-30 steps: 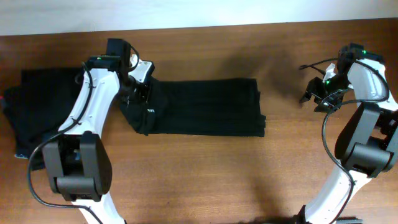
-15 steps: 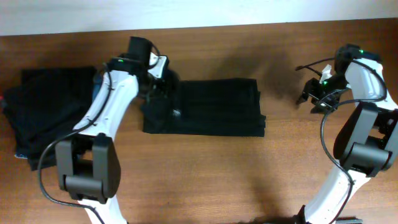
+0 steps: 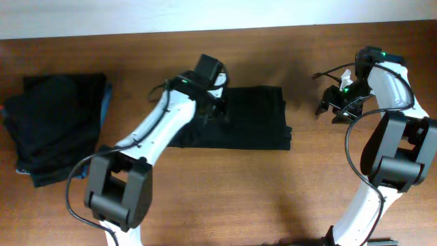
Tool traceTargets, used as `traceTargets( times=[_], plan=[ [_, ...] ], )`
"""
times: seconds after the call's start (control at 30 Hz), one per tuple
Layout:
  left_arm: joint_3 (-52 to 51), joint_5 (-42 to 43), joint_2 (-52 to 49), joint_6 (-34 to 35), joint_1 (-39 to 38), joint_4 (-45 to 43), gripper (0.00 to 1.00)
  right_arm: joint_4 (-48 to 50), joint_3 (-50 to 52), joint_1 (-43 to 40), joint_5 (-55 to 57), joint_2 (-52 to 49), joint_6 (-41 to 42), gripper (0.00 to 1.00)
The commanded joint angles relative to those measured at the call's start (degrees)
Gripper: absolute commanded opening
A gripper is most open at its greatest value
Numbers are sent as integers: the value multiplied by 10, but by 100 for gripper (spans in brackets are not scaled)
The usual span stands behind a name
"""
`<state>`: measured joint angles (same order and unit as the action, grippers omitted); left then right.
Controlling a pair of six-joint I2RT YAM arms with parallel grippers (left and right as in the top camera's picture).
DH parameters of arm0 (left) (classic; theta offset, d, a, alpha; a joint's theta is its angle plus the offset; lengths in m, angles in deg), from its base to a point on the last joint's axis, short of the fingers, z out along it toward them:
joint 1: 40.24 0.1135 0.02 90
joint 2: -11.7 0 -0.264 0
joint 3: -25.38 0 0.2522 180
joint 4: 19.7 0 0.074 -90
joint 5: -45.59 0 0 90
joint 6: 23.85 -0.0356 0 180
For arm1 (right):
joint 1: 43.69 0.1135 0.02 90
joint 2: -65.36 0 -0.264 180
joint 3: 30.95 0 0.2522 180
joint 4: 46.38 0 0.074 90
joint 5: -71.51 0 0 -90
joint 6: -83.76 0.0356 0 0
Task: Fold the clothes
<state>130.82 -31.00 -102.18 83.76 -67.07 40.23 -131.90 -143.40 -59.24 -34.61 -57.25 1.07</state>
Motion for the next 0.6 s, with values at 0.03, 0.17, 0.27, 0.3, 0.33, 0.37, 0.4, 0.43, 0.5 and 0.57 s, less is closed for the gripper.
traceTargets(
  times=[0.03, 0.17, 0.27, 0.3, 0.33, 0.37, 0.4, 0.43, 0.5, 0.57],
  plan=[
    [-2, -24, 46, -10, 83, 10, 55, 0, -7, 2, 3, 14, -11, 60],
    [-2, -33, 59, -10, 141, 0, 55, -1, -7, 2, 3, 14, -11, 60],
    [-3, -17, 52, -10, 162, -7, 55, -3, -6, 2, 3, 14, -11, 60],
    [-3, -16, 50, -20, 163, -13, 54, -4, -6, 2, 3, 14, -11, 60],
    [-4, -17, 42, -38, 156, -28, 54, -5, -6, 2, 3, 14, -11, 60],
    [-5, -17, 37, -43, 150, -37, 54, -5, -6, 2, 3, 14, -11, 60],
    [-6, -17, 28, -44, 140, -50, 54, -5, -6, 2, 3, 14, -11, 60],
    [-6, -17, 17, -44, 132, -60, 54, -8, -6, 2, 3, 14, -11, 60],
    [-6, -17, -18, -44, 113, -91, 54, -11, -6, 2, 3, 14, -11, 60],
    [-6, -16, -50, -42, 102, -111, 54, -14, -6, 2, 3, 14, -11, 60]
  ],
)
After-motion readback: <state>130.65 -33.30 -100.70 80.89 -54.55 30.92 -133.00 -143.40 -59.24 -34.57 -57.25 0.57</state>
